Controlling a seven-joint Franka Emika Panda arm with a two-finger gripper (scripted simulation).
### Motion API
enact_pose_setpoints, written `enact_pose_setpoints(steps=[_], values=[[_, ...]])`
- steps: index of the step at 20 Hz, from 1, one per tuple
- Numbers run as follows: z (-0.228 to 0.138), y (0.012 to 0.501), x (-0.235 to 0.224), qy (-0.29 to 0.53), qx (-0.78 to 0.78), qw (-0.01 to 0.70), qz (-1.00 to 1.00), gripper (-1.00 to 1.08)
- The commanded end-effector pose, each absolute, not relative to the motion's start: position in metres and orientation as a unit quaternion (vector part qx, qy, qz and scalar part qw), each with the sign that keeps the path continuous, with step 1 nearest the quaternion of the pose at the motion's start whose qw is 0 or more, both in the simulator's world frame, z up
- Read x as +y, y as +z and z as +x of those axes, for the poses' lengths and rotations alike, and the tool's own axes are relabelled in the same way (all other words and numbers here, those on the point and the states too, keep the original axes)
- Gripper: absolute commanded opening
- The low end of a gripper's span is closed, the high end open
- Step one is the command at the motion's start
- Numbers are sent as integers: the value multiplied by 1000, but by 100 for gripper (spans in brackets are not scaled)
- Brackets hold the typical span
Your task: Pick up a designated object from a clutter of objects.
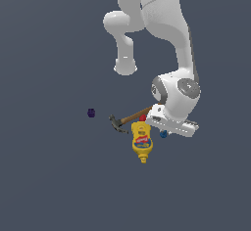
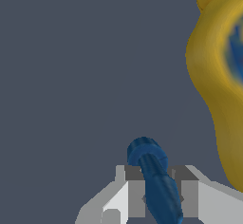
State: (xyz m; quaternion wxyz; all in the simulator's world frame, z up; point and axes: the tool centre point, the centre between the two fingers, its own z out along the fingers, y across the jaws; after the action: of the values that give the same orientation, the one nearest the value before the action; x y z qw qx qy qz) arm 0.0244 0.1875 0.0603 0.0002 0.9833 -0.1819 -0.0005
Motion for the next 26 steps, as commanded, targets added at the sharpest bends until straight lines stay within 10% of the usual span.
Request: enact_pose_setpoints(steps=[1, 26], values=[[22, 71, 179, 0, -182, 0, 983, -100], [-35, 281, 23, 0, -182, -2, 983, -100]])
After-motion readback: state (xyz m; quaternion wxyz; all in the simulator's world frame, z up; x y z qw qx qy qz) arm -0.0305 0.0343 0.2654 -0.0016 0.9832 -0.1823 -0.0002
